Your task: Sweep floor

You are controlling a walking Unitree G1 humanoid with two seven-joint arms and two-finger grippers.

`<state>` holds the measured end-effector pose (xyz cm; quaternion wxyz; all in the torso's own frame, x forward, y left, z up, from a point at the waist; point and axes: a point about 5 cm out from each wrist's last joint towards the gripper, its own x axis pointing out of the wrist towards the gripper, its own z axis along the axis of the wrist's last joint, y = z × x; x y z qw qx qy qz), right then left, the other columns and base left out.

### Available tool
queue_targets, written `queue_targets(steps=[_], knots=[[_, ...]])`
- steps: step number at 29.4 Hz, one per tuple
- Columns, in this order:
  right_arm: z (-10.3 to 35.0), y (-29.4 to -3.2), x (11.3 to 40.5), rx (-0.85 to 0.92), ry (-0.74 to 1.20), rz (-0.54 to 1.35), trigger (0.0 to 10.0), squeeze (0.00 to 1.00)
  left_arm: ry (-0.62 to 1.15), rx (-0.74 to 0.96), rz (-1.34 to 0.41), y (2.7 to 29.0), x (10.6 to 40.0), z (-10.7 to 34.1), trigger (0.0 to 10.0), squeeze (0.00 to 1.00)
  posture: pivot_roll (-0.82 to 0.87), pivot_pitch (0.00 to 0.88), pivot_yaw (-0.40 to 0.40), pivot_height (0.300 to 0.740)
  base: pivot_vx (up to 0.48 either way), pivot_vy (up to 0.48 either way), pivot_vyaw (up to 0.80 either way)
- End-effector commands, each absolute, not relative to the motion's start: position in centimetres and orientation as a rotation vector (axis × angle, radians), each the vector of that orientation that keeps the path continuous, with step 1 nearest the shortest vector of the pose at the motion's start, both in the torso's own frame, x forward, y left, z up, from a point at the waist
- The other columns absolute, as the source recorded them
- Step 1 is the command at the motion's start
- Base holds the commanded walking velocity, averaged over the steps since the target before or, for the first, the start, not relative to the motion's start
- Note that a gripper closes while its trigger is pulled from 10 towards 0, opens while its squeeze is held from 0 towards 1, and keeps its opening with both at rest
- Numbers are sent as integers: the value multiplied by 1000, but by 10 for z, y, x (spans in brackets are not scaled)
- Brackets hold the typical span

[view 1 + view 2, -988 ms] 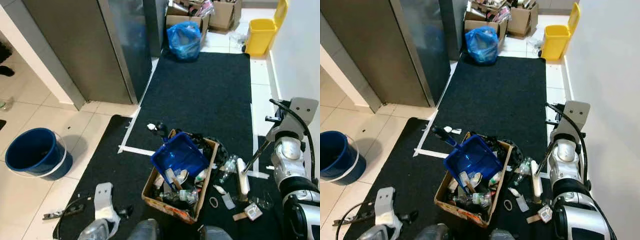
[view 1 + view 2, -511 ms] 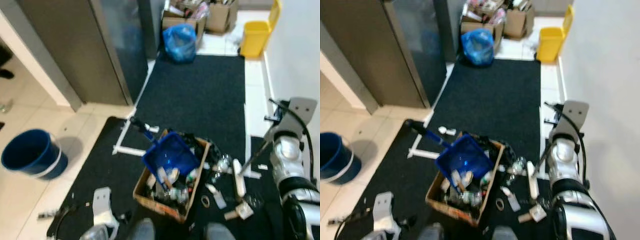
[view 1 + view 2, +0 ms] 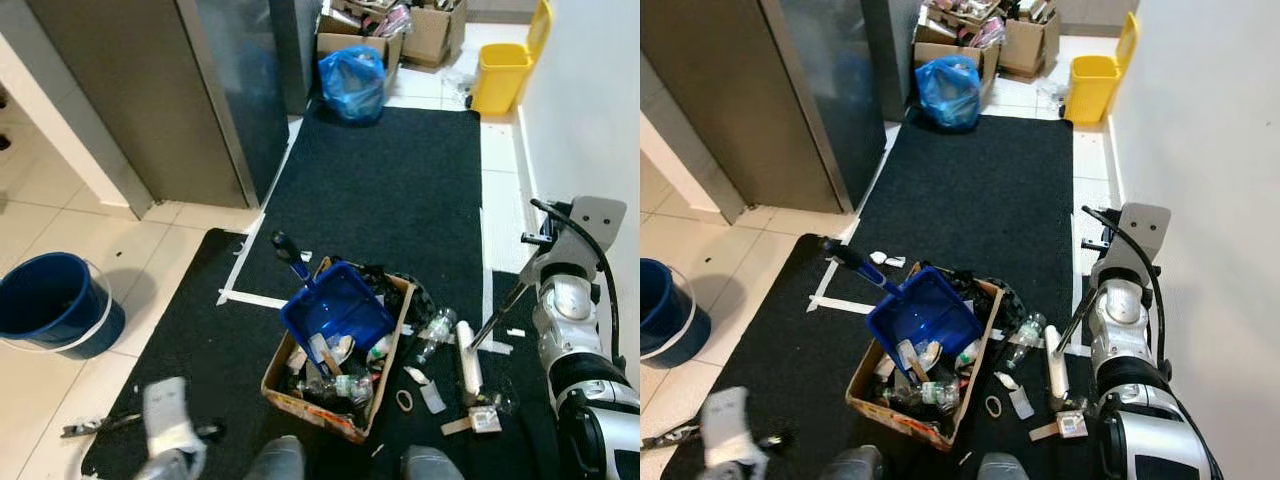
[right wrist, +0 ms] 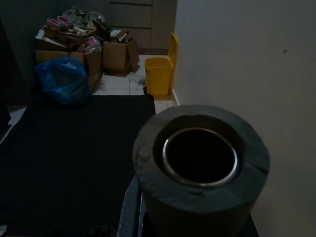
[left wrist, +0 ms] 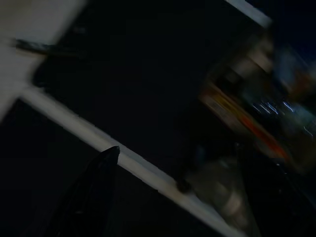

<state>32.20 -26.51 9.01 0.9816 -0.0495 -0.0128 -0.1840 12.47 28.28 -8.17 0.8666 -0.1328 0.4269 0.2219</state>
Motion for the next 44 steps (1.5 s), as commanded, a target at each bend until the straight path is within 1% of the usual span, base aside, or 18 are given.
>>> queue_targets(steps=[1, 2, 5, 8, 9, 13, 14, 19, 22, 23, 24, 26, 30, 31, 36, 38, 41, 44], knots=[[100, -265, 327, -107, -63, -361, 10000, 0, 781, -296, 605, 313, 126, -67, 10000, 0, 110, 0, 14, 740, 0, 0, 0], [100, -265, 327, -107, -63, -361, 10000, 0, 781, -296, 605, 313, 126, -67, 10000, 0, 110, 0, 14, 740, 0, 0, 0], [100, -265, 327, -110, -60, -358, 10000, 0, 692, -288, 676, 335, 131, -53, 10000, 0, 110, 0, 14, 740, 0, 0, 0], [101, -266, 329, -113, -57, -353, 10000, 0, 478, -291, 684, 363, 153, -22, 10000, 0, 120, 0, 7, 740, 0, 0, 0], [101, -266, 329, -113, -57, -353, 10000, 0, 478, -291, 684, 363, 153, -22, 10000, 0, 120, 0, 7, 740, 0, 0, 0], [101, -265, 330, -114, -54, -349, 10000, 0, 174, -268, 507, 374, 201, 26, 10000, 0, 128, 0, 4, 740, 0, 0, 0], [101, -265, 330, -114, -54, -349, 10000, 0, 174, -268, 507, 374, 201, 26, 10000, 0, 128, 0, 4, 740, 0, 0, 0], [101, -265, 330, -112, -50, -346, 10000, 0, -104, -299, 395, 379, 237, 75, 10000, 0, 131, 0, 1, 740, 0, 0, 0], [101, -265, 330, -112, -49, -346, 10000, 0, -182, -314, 357, 379, 247, 90, 10000, 0, 132, 0, 2, 740, 0, 0, 0], [101, -265, 331, -111, -47, -347, 10000, 0, -285, -330, 252, 374, 263, 113, 10000, 0, 131, 0, 0, 740, 0, 0, 0], [101, -265, 331, -111, -47, -347, 10000, 0, -285, -330, 252, 374, 263, 113, 10000, 0, 131, 0, 0, 740, 0, 0, 0], [101, -265, 331, -110, -44, -349, 10000, 0, -380, -314, 20, 358, 287, 149, 10000, 0, 131, 0, 1, 740, 0, 0, 0], [99, -264, 330, -109, -42, -350, 10000, 0, -428, -290, -188, 344, 298, 172, 10000, 0, 125, 0, 3, 740, 0, 0, 0], [98, -265, 329, -108, -40, -352, 10000, 0, -466, -290, -328, 337, 296, 186, 10000, 0, 125, 0, 4, 740, 0, 0, 0], [97, -266, 328, -107, -38, -356, 10000, 0, -521, -307, -473, 331, 291, 205, 10000, 0, 125, 0, 6, 740, 0, 0, 0], [97, -266, 327, -105, -38, -359, 10000, 0, -535, -318, -652, 320, 282, 220, 10000, 0, 130, 0, 7, 740, 0, 0, 0], [97, -266, 328, -105, -38, -361, 10000, 0, -463, -308, -942, 293, 265, 229, 10000, 0, 130, 0, 7, 740, 0, 0, 0], [97, -266, 328, -104, -39, -361, 10000, 0, -388, -296, -1047, 278, 259, 223, 10000, 0, 139, 0, 7, 740, 0, 0, 0]])
